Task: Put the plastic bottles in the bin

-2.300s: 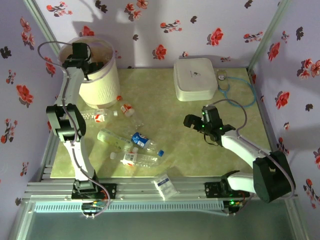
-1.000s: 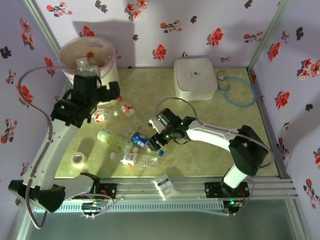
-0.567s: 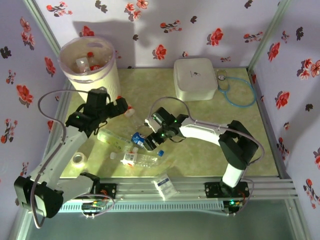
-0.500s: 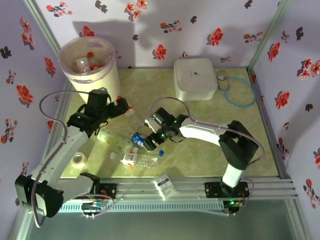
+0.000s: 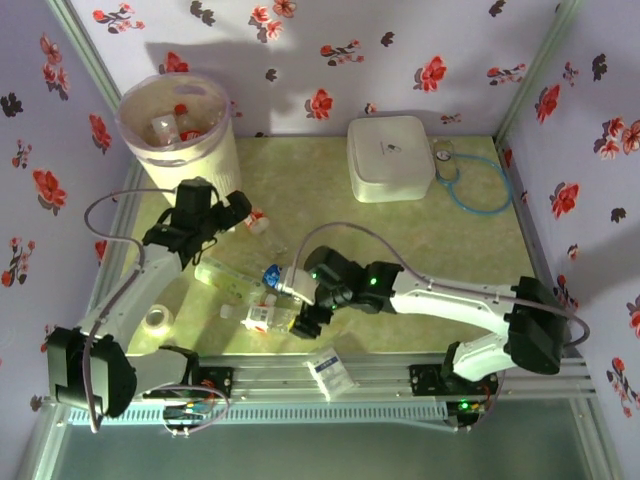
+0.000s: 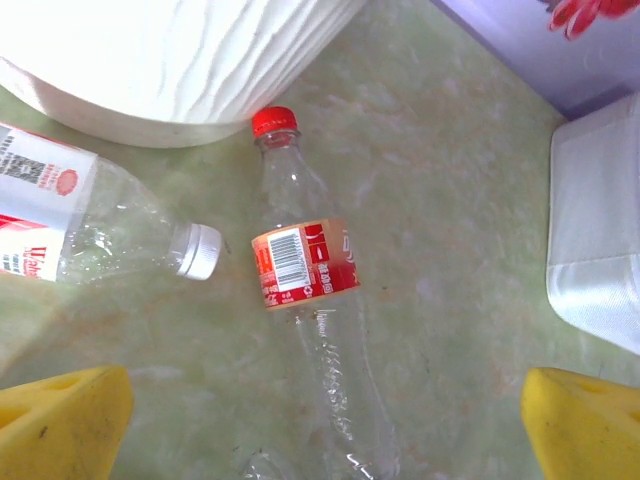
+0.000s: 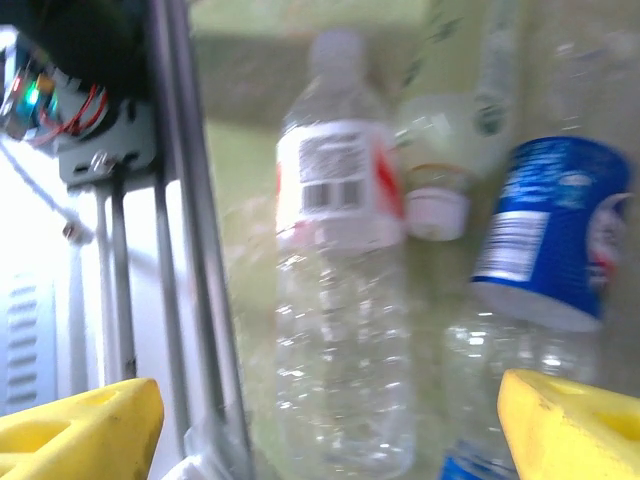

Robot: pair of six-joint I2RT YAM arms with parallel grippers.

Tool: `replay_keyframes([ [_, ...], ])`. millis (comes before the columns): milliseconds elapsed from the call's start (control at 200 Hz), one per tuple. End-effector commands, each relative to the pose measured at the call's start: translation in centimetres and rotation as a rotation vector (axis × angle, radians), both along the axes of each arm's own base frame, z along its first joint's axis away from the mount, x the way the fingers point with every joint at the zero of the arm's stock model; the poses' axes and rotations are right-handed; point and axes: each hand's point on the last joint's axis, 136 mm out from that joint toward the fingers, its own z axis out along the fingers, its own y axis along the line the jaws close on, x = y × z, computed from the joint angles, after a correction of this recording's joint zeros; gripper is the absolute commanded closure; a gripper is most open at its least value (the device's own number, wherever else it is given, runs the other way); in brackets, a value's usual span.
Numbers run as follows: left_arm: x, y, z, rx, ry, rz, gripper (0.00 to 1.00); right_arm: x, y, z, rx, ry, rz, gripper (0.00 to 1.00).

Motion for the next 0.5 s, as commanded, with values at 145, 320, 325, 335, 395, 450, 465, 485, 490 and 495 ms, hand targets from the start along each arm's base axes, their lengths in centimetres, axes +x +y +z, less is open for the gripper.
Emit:
replay_keyframes([
  [145,-1.0,0.9,2.0,-0.058,-0.063,0.028,0.00,-1.4,1.0,-4.3,-0.100,-0.098,0.080,0.16],
  [320,-1.2,1.0,2.2,-0.074,-0.079,0.031,0.00,0.5,1.9,-7.0,-0.131,-0.176,0.004,0.15],
  [325,-1.2,1.0,2.1,-0.074,-0.079,0.031,0.00,0.5,1.9,-7.1,-0.130,-0.177,0.003,0.15],
  [335,-1.3,1.0,2.2,-0.075,-0.080,0.031,0.00,0.6,1.9,-7.2,-0.128,-0.177,0.002,0.15],
  [395,-1.3,1.2,2.2,-0.082,-0.090,0.040,0.00,1.0,2.2,-7.7,-0.118,-0.190,-0.024,0.15],
  [450,-1.4,1.3,2.3,-0.089,-0.101,0.045,0.00,1.3,2.2,-8.2,-0.124,-0.198,-0.037,0.16],
  [465,-1.5,1.3,2.3,-0.091,-0.103,0.047,0.00,1.4,2.2,-8.3,-0.125,-0.201,-0.042,0.16],
  [485,-1.5,1.4,2.3,-0.093,-0.105,0.049,0.00,1.5,2.2,-8.5,-0.128,-0.207,-0.049,0.17],
  [490,-1.5,1.4,2.3,-0.093,-0.105,0.049,0.00,1.5,2.2,-8.5,-0.128,-0.208,-0.051,0.17],
  [495,-1.5,1.4,2.3,-0.094,-0.106,0.050,0.00,1.6,2.2,-8.5,-0.128,-0.210,-0.053,0.17],
])
